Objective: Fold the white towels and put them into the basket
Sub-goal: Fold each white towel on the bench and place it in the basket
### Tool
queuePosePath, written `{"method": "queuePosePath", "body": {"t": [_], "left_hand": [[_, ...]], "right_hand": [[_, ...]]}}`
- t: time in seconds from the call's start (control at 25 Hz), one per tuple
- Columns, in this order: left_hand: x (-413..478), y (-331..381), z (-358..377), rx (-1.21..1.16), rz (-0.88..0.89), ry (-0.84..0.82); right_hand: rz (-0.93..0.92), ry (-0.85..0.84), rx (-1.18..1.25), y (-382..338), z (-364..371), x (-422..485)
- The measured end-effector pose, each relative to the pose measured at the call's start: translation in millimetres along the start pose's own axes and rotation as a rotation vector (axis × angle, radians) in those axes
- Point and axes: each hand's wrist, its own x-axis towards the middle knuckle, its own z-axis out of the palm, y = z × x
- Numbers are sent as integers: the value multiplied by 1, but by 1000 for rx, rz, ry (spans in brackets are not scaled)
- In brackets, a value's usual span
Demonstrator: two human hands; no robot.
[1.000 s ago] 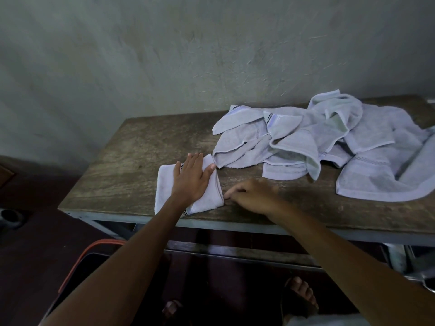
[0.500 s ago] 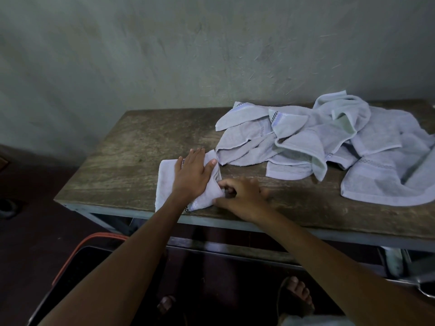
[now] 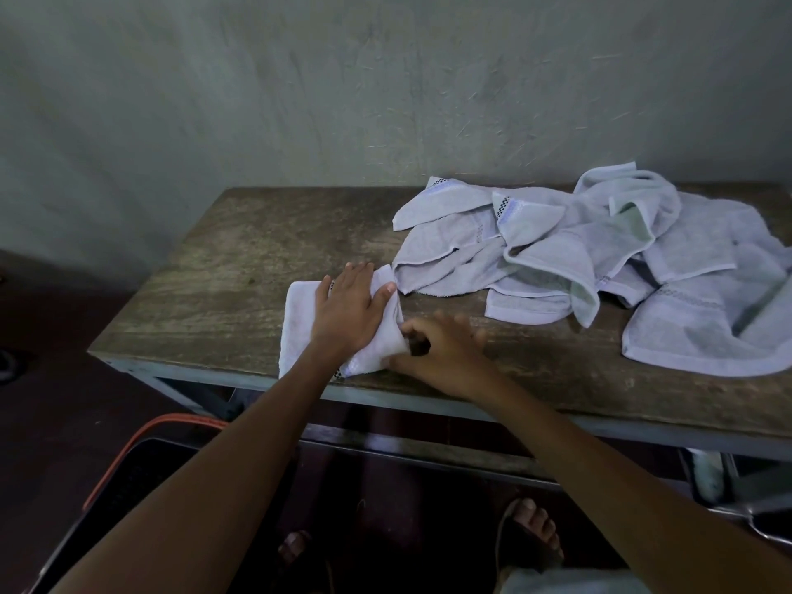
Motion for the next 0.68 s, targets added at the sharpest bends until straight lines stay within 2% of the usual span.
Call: {"method": "queuePosePath", "body": {"t": [0.16, 0.24, 0.28, 0.36, 0.4, 0.48, 0.6, 0.68], "left_hand": [[0, 1, 1, 16, -9, -30], [0, 1, -4, -118, 8, 3], [-3, 2, -11, -251, 2, 52], [-16, -6, -27, -375, -12, 156], [-25, -14, -33, -279, -5, 170], [-48, -29, -40, -3, -36, 60], [-63, -49, -35, 83, -160, -130], [-58, -54, -27, 139, -154, -135]], "right_hand": [[57, -118, -89, -4, -5, 1], [142, -143, -132, -7, -16, 3], [176, -98, -135, -12, -21, 5], [103, 153, -102, -26, -24, 18], [14, 278, -106, -36, -21, 25], [-149, 338, -172, -52, -7, 41], [-177, 121, -413, -60, 36, 57], [-161, 69, -578, -47, 57, 58]]}}
